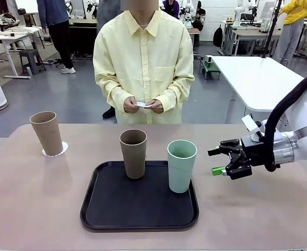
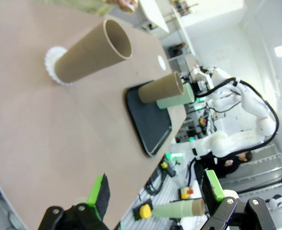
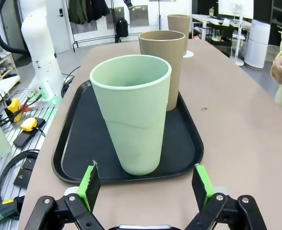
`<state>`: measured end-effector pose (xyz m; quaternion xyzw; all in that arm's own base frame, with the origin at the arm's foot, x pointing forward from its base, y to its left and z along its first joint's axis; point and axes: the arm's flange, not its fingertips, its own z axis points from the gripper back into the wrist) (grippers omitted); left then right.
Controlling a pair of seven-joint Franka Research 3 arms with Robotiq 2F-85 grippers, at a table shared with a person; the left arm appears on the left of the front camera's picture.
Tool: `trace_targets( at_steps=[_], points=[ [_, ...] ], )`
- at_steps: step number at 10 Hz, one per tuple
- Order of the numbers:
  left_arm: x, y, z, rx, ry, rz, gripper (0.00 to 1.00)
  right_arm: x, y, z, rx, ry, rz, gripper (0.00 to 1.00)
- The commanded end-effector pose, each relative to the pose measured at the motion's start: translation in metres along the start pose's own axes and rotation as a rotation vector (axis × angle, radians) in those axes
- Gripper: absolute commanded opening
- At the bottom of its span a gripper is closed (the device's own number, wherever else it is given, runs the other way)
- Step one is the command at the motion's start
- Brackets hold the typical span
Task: Place coasters on the table and set cups on them.
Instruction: Take one Reusable plastic cup from the Flat Tray and place it on a coaster set by the human.
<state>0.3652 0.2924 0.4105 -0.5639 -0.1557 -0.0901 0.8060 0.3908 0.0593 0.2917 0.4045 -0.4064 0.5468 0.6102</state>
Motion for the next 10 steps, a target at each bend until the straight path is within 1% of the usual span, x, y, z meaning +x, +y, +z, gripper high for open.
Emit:
trace_targets(
  at_steps=[1, 2, 5, 10],
  points=[
    [0.0, -0.002, 0.002, -0.001, -0.004, 0.005, 1.0, -0.002, -0.002, -0.012, 0.024, -0.009, 0.064, 1.0],
    [0.0, -0.002, 0.002, -0.001, -0.004, 0.005, 1.0, -0.007, -0.005, -0.023, 0.034, -0.013, 0.083, 1.0],
    [0.0, -0.002, 0.002, -0.001, -0.004, 0.005, 1.0, -0.02, -0.01, -0.046, 0.063, -0.031, 0.078, 1.0],
    [0.0, -0.002, 0.002, -0.001, -0.004, 0.005, 1.0, -0.014, -0.009, -0.065, 0.083, -0.066, 0.108, 1.0]
  ],
)
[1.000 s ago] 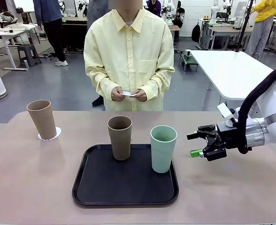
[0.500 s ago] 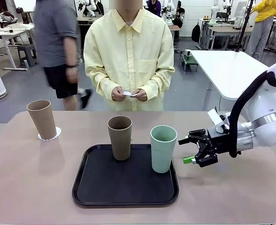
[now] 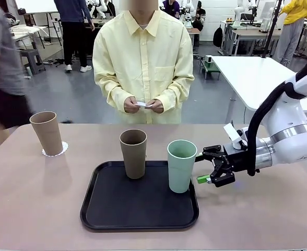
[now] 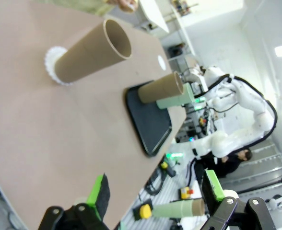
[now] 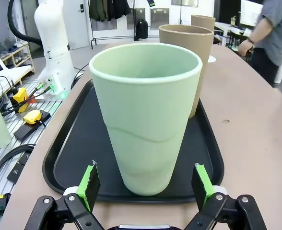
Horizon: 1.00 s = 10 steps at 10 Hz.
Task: Place coasters on the table and set cups on them.
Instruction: Take one Reusable plastic cup from the Flat Tray and place it on a coaster set by the human.
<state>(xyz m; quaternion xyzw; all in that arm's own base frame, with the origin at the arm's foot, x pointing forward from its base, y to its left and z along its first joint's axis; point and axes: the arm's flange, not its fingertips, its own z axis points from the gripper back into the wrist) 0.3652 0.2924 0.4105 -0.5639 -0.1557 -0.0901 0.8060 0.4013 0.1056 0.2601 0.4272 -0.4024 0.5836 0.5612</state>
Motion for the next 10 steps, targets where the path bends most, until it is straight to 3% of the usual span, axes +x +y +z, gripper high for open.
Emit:
trace_targets(
  at_steps=[1, 10],
  points=[
    [0.0, -0.002, 0.002, -0.001, -0.004, 0.005, 1.0, 0.0, -0.002, -0.013, -0.011, -0.04, 0.04, 1.0],
    [0.0, -0.002, 0.002, -0.001, -0.004, 0.005, 1.0, 0.0, -0.006, -0.041, 0.036, -0.067, 0.045, 1.0]
  ],
)
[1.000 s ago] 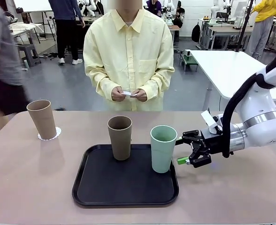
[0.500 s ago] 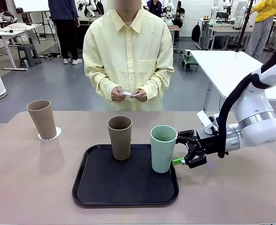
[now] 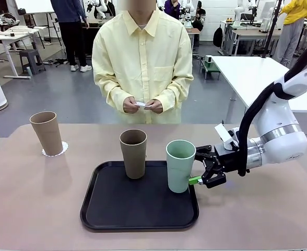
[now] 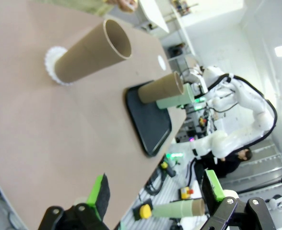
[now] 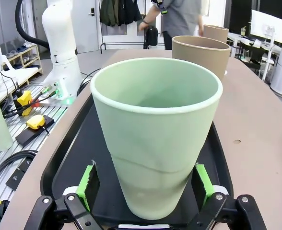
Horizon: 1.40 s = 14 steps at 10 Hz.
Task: Place coasters on the table and set cups on them.
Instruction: Take one Reusable plastic cup from the Flat Tray and place it on a coaster set by the human.
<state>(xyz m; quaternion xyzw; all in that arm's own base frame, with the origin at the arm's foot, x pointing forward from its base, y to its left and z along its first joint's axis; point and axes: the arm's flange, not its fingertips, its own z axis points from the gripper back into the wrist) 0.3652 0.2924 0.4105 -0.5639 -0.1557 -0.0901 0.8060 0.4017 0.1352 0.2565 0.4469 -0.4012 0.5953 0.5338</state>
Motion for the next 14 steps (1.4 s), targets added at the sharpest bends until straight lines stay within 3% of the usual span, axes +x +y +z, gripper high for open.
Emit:
trace_targets(
  at_steps=[1, 7, 14],
  points=[
    [0.0, -0.002, 0.002, -0.001, -0.004, 0.005, 1.0, -0.008, -0.006, -0.015, -0.018, -0.033, 0.012, 1.0],
    [0.0, -0.002, 0.002, -0.001, -0.004, 0.005, 1.0, -0.012, -0.01, -0.035, -0.003, -0.022, -0.009, 1.0],
    [0.0, -0.002, 0.002, -0.001, -0.004, 0.005, 1.0, -0.016, -0.014, -0.045, 0.022, -0.078, -0.062, 1.0]
  ],
)
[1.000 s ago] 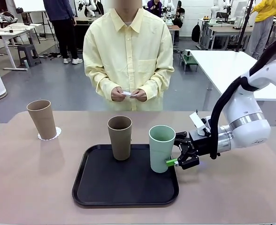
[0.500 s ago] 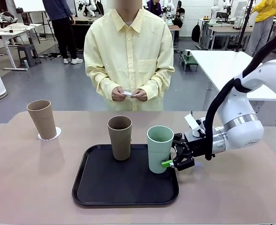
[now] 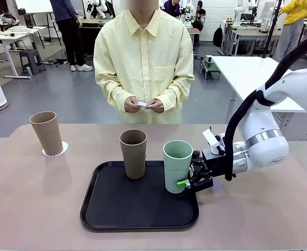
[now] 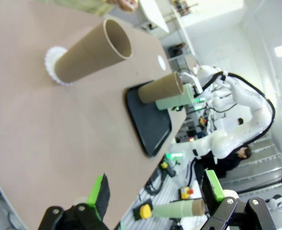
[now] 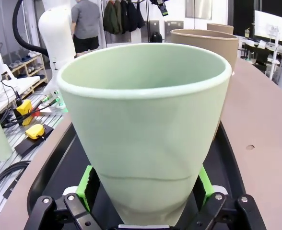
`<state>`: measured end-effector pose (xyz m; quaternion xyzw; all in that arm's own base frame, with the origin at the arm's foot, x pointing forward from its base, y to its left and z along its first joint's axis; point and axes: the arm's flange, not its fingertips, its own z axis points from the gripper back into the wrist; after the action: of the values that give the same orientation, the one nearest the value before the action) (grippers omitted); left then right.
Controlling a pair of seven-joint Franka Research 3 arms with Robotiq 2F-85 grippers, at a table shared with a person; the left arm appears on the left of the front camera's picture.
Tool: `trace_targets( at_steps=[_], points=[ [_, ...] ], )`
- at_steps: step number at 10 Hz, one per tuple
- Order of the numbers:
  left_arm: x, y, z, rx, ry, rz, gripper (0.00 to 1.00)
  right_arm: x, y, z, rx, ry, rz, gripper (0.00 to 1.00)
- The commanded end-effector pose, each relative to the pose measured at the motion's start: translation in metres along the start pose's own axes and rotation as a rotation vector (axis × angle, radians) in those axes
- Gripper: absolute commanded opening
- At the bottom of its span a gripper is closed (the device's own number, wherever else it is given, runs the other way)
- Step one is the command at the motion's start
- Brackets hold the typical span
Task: Place coasters on the table and set cups on them.
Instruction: Take one Reusable plastic cup from the Flat Tray and place it on a coaster set by the human.
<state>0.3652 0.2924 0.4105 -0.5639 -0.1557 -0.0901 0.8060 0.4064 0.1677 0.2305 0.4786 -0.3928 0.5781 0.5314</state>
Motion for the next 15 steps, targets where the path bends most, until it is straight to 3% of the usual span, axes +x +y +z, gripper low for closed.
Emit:
trace_targets(
  at_steps=[1, 2, 3, 4, 6, 7, 11, 13, 15],
  points=[
    [0.0, -0.002, 0.002, -0.001, -0.004, 0.005, 1.0, 0.0, -0.006, -0.007, 0.007, -0.044, -0.01, 0.96],
    [0.0, -0.002, 0.002, -0.001, -0.004, 0.005, 1.0, -0.001, -0.007, -0.007, 0.009, -0.052, -0.013, 0.4],
    [0.0, -0.002, 0.002, -0.001, -0.004, 0.005, 1.0, -0.001, -0.007, -0.008, 0.011, -0.052, -0.014, 0.36],
    [0.0, -0.002, 0.002, -0.001, -0.004, 0.005, 1.0, -0.001, -0.007, -0.007, 0.01, -0.052, -0.015, 0.0],
    [0.0, -0.002, 0.002, -0.001, -0.004, 0.005, 1.0, 0.007, -0.001, -0.002, -0.002, -0.046, -0.03, 0.0],
    [0.0, -0.002, 0.002, -0.001, -0.004, 0.005, 1.0, 0.024, 0.007, 0.007, -0.036, -0.041, -0.051, 0.62],
    [0.0, -0.002, 0.002, -0.001, -0.004, 0.005, 1.0, 0.118, 0.033, 0.079, -0.168, -0.011, -0.092, 0.62],
    [0.0, -0.002, 0.002, -0.001, -0.004, 0.005, 1.0, 0.127, 0.028, 0.106, -0.211, -0.017, -0.099, 0.62],
    [0.0, -0.002, 0.002, -0.001, -0.004, 0.005, 1.0, 0.135, 0.026, 0.103, -0.205, -0.025, -0.072, 0.62]
  ],
)
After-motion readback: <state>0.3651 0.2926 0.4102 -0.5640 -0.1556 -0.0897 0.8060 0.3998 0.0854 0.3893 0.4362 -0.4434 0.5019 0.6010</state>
